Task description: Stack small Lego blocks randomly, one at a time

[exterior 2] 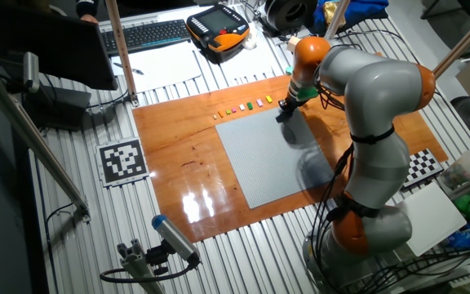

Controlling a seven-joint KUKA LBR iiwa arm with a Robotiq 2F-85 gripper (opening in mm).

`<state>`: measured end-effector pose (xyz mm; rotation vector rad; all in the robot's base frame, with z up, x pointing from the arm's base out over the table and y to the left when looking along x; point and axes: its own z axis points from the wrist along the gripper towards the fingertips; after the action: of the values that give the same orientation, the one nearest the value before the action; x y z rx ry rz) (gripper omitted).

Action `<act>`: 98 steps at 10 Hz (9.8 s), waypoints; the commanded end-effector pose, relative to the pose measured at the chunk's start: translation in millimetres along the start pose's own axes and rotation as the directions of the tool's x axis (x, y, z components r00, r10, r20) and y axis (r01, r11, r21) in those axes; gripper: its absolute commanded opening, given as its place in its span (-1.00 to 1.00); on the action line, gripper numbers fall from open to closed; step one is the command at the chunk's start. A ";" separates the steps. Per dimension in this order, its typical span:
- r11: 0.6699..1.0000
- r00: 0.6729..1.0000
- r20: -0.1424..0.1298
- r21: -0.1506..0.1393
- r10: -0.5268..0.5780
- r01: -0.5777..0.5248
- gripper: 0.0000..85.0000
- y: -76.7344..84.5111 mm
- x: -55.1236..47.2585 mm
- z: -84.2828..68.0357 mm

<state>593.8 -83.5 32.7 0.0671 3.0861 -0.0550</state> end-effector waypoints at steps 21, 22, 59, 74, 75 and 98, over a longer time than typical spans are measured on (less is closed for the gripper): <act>1.000 1.000 -0.007 -0.001 0.016 -0.016 -1.00 0.0 -3.9 -0.7; 1.000 1.000 -0.005 0.003 0.013 -0.013 -1.00 -1.3 -3.2 -0.2; 0.999 1.000 0.003 -0.017 0.030 -0.030 -0.60 5.5 -2.9 -4.2; 1.000 1.000 0.024 -0.005 -0.020 0.020 -1.00 5.2 3.3 2.5; 1.000 1.000 0.023 -0.010 -0.018 0.018 -1.00 5.7 4.3 2.8; 1.000 1.000 0.010 -0.021 0.010 -0.010 -0.20 5.3 -1.1 -4.8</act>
<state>594.9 -78.0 37.4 0.0811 3.0752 -0.0229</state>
